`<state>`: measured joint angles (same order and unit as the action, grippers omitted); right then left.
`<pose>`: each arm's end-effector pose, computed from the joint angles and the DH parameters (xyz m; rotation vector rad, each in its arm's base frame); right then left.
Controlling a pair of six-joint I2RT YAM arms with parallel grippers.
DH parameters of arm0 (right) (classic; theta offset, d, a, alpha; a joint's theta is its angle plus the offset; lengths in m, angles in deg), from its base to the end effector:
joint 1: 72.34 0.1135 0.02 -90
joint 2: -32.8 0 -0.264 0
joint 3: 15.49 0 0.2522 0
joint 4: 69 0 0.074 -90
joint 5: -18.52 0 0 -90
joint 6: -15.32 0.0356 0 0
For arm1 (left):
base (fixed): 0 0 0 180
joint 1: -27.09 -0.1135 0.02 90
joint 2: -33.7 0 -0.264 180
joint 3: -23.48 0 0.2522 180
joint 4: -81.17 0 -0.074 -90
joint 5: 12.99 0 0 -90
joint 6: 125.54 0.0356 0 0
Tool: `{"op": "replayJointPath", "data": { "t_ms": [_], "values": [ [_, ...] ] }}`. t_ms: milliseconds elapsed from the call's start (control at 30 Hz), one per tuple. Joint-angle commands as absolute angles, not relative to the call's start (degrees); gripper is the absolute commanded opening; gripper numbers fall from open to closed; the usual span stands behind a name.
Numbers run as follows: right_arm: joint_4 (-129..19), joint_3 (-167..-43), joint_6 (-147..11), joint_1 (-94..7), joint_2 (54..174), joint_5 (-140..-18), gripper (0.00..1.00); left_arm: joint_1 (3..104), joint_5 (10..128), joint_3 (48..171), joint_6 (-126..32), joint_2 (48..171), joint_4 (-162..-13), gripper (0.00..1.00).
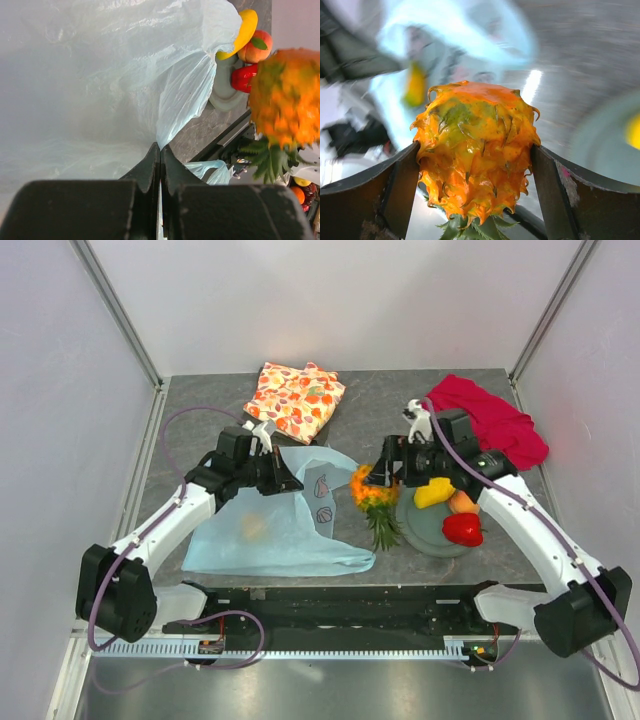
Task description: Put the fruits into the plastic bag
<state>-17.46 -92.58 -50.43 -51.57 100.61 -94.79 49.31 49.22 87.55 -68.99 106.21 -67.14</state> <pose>0.2270 0.1012 0.3269 -0.1450 2.3883 0.8578 0.2444 -0.1178 0.2603 0.0396 2.3995 -1.0391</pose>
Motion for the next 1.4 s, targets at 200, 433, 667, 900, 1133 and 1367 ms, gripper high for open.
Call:
{"op": "replayJointPath", "data": {
  "t_ms": [200,433,667,900,1133,1367],
  "values": [
    [-28.08,-95.87,-51.39,-41.67,112.5,-116.91,0.0,49.06,46.42,90.51,-69.46,105.6,-69.43,0.02],
    [-26.86,-102.1,-54.46,-41.76,121.55,-114.03,0.0,49.06,44.07,89.8,-68.15,104.54,-69.6,0.02],
    [-23.34,-111.59,-57.8,-42.55,129.12,-108.4,0.0,49.15,37.2,90.33,-65.51,105.24,-69.78,0.02],
    [-25.09,-112.13,-58.69,-43.25,131.68,-102.69,0.0,49.33,33.42,90.86,-64.9,105.5,-70.92,0.02],
    [-35.36,-106.43,-52.55,-40.71,129.4,-95.67,0.0,49.41,32.54,90.16,-67.09,106.21,-73.99,0.02],
    [-48.64,-98.51,-43.32,-36.67,125.26,-89.41,0.0,49.5,30.16,89.8,-71.4,107.53,-79.71,0.02]
  ]
}}
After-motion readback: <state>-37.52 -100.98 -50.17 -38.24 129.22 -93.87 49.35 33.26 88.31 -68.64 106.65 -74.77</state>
